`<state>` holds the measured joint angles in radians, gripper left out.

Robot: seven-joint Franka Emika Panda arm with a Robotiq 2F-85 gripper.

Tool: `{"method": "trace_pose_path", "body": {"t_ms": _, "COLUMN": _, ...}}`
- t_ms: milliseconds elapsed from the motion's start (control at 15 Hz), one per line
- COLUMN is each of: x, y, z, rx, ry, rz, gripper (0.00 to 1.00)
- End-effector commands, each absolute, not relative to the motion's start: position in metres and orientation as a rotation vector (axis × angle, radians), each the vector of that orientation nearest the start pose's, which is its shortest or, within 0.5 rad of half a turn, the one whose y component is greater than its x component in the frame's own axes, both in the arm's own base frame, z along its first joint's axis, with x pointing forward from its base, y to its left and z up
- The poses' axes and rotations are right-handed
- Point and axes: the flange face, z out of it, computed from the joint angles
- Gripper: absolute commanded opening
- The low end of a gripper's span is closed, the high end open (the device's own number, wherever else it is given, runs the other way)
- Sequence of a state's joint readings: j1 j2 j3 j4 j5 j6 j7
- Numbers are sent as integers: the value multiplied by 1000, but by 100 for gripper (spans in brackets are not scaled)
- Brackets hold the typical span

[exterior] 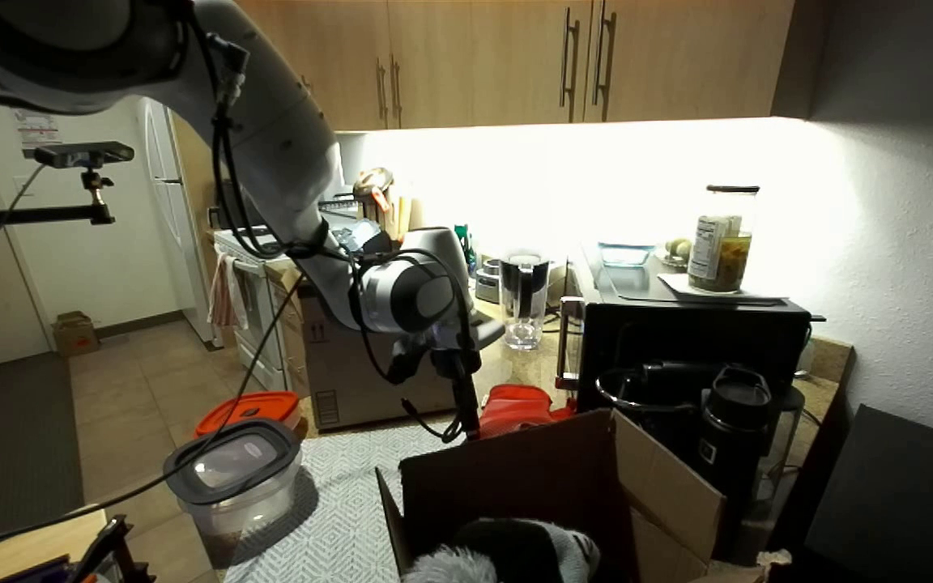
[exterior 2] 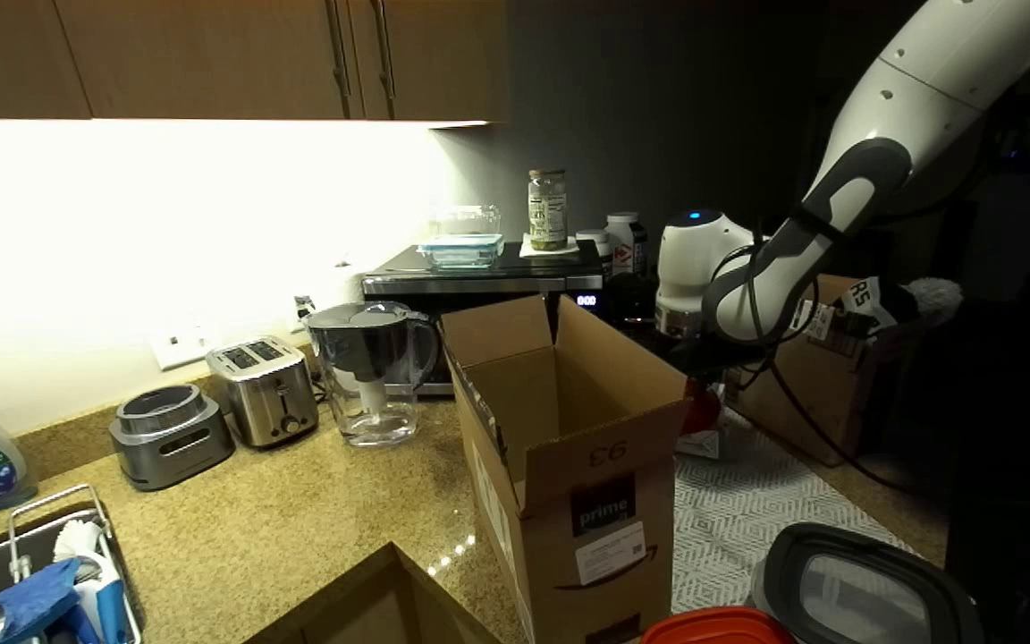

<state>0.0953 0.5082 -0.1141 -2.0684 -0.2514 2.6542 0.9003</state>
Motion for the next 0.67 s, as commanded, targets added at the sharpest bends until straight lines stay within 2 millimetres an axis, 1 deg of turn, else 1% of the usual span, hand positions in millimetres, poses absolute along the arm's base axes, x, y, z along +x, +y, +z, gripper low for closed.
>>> {"method": "trace_pose_path", "body": {"t_ms": 0, "x": 600, "y": -20, "z": 178, "rx": -3107, "ry": 1056, "rz": -204, "gripper": 100}}
{"method": "trace_pose_path", "body": {"t_ms": 267, "x": 609, "y": -41, "z": 171, "rx": -3129, "ry": 1117, "rz": -192, "gripper": 100}}
{"method": "trace_pose_path", "body": {"t_ms": 600, "x": 620, "y": -61, "z": 186, "rx": -3135, "ry": 1192, "rz": -200, "gripper": 100}}
